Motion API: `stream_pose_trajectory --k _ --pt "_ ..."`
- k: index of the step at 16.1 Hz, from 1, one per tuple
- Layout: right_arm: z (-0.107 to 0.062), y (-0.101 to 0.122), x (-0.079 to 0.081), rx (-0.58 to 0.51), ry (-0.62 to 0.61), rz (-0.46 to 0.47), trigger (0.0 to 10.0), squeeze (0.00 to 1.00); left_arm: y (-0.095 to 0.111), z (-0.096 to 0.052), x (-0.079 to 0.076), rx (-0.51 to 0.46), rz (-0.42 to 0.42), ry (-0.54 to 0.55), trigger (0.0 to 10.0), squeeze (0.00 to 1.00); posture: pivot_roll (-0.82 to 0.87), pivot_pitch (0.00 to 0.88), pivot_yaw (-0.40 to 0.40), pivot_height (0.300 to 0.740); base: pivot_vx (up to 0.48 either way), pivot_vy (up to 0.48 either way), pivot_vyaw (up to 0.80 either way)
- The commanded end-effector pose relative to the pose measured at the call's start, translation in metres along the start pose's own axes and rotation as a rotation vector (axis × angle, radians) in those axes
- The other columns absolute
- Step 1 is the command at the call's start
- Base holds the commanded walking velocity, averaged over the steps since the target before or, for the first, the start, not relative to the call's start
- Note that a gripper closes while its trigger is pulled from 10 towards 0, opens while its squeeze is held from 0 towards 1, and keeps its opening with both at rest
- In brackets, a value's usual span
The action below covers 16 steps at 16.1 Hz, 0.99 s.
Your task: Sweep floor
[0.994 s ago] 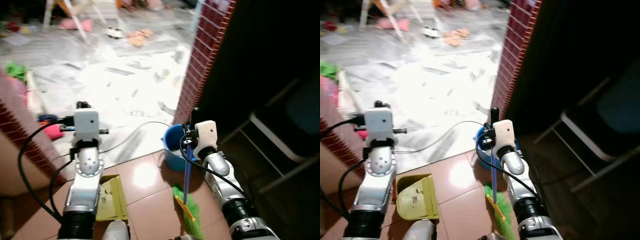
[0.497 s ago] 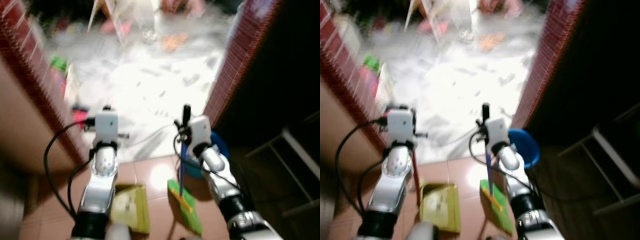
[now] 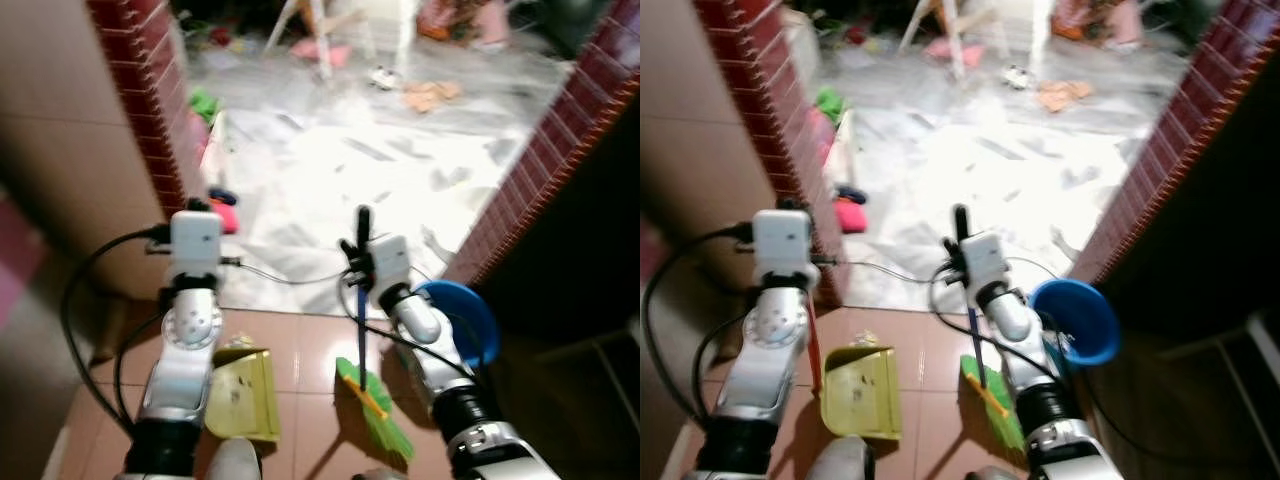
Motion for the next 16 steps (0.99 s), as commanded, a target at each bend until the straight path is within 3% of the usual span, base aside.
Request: stream_pose_trajectory --k 1,3,4,6,11,13,15,16 --pt "0.003 0.013 -0.005 -0.06 -0.015 -0.001 10.0 0.0 0.021 0.001 0.002 -0.086 0.006 0.021 10.0 0.0 0.01 0.0 -0.051 0.74 0.0 0.0 0.78" --pt "0.003 0.014 -0.004 -0.065 -0.014 -0.002 10.0 0.0 0.017 -0.001 0.012 -0.075 0.068 0.076 10.0 0.0 0.01 0.0 -0.051 0.74 0.0 0.0 0.78" --pt "0.004 0.016 -0.004 -0.069 -0.012 -0.003 10.0 0.0 0.007 -0.003 0.024 -0.027 0.095 0.147 10.0 0.0 0.01 0.0 -0.052 0.74 0.0 0.0 0.77" --pt "0.004 0.016 -0.004 -0.073 -0.011 -0.007 10.0 0.0 -0.005 -0.005 0.03 0.024 0.081 0.167 10.0 0.0 0.01 0.0 -0.056 0.74 0.0 0.0 0.77" --pt "0.003 0.016 -0.004 -0.081 -0.018 0.015 10.0 0.0 -0.013 -0.002 0.04 0.054 0.052 0.207 10.0 0.0 0.02 0.0 -0.067 0.74 0.0 0.0 0.61" --pt "0.0 0.024 -0.018 -0.112 -0.089 0.076 10.0 0.0 -0.003 0.003 0.054 0.027 0.041 0.268 10.0 0.0 0.03 0.0 -0.095 0.74 0.0 0.0 0.0" --pt "-0.011 0.018 -0.031 -0.1 -0.155 0.102 10.0 0.0 0.005 -0.002 0.065 0.001 0.031 0.327 10.0 0.0 0.05 0.015 -0.111 0.74 0.0 0.0 0.0" --pt "-0.014 0.018 -0.03 -0.101 -0.16 0.108 10.0 0.0 0.011 -0.002 0.067 -0.025 0.027 0.336 10.0 0.0 0.05 0.035 -0.12 0.74 0.0 0.0 0.0"
Point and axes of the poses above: a point about 5 cm out from each wrist's last joint towards the gripper, its own z axis pointing out of the wrist towards the gripper, its own y axis along the axis of the wrist's last joint, x = y × z, the point moved 4 cm from there along z, pointing out of the wrist towards the gripper, and after that the axes turned 9 degrees about z, right-handed, at the moved point
